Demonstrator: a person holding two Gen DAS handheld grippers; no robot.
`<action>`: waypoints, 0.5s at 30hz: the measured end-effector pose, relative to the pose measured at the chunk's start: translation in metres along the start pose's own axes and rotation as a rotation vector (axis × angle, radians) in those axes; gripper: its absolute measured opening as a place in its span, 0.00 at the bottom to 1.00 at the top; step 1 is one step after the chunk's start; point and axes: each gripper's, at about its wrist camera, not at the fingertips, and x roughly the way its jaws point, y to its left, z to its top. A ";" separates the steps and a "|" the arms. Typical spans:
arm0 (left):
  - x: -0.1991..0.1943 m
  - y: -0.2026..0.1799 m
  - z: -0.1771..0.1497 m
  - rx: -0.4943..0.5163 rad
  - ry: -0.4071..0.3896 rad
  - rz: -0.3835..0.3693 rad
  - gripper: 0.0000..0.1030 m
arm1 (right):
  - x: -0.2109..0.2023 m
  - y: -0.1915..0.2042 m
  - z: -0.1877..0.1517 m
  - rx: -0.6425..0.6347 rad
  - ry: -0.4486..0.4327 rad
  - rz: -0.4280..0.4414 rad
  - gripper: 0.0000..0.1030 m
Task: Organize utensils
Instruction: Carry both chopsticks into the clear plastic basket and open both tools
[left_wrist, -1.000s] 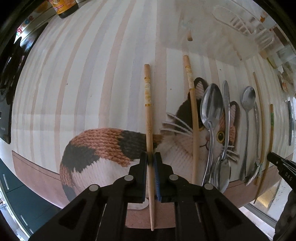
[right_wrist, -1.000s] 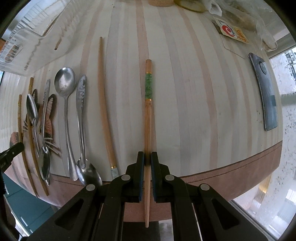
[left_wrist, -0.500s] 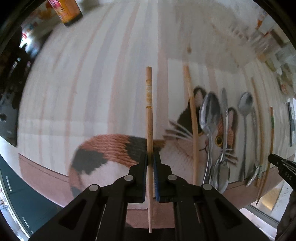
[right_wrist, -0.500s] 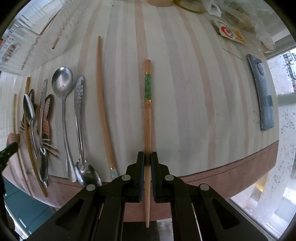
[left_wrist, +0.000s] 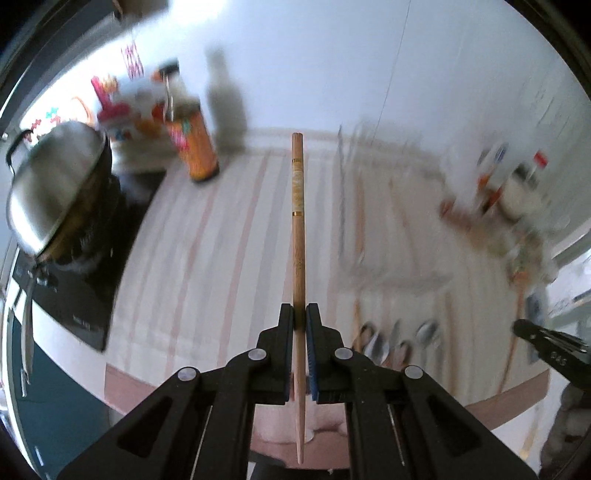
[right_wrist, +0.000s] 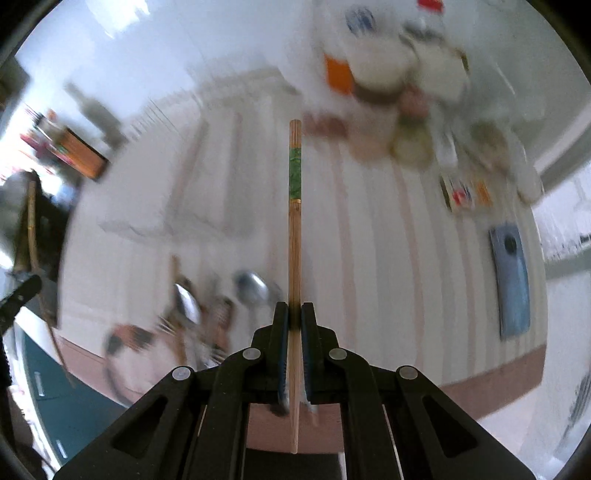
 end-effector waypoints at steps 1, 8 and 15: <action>-0.006 -0.001 0.007 0.000 -0.008 -0.023 0.04 | -0.008 0.004 0.011 -0.004 -0.014 0.032 0.07; -0.022 -0.022 0.085 -0.017 -0.031 -0.195 0.04 | -0.030 0.038 0.082 -0.022 -0.078 0.152 0.07; 0.052 -0.039 0.144 -0.047 0.136 -0.246 0.04 | 0.007 0.065 0.160 -0.003 -0.021 0.182 0.07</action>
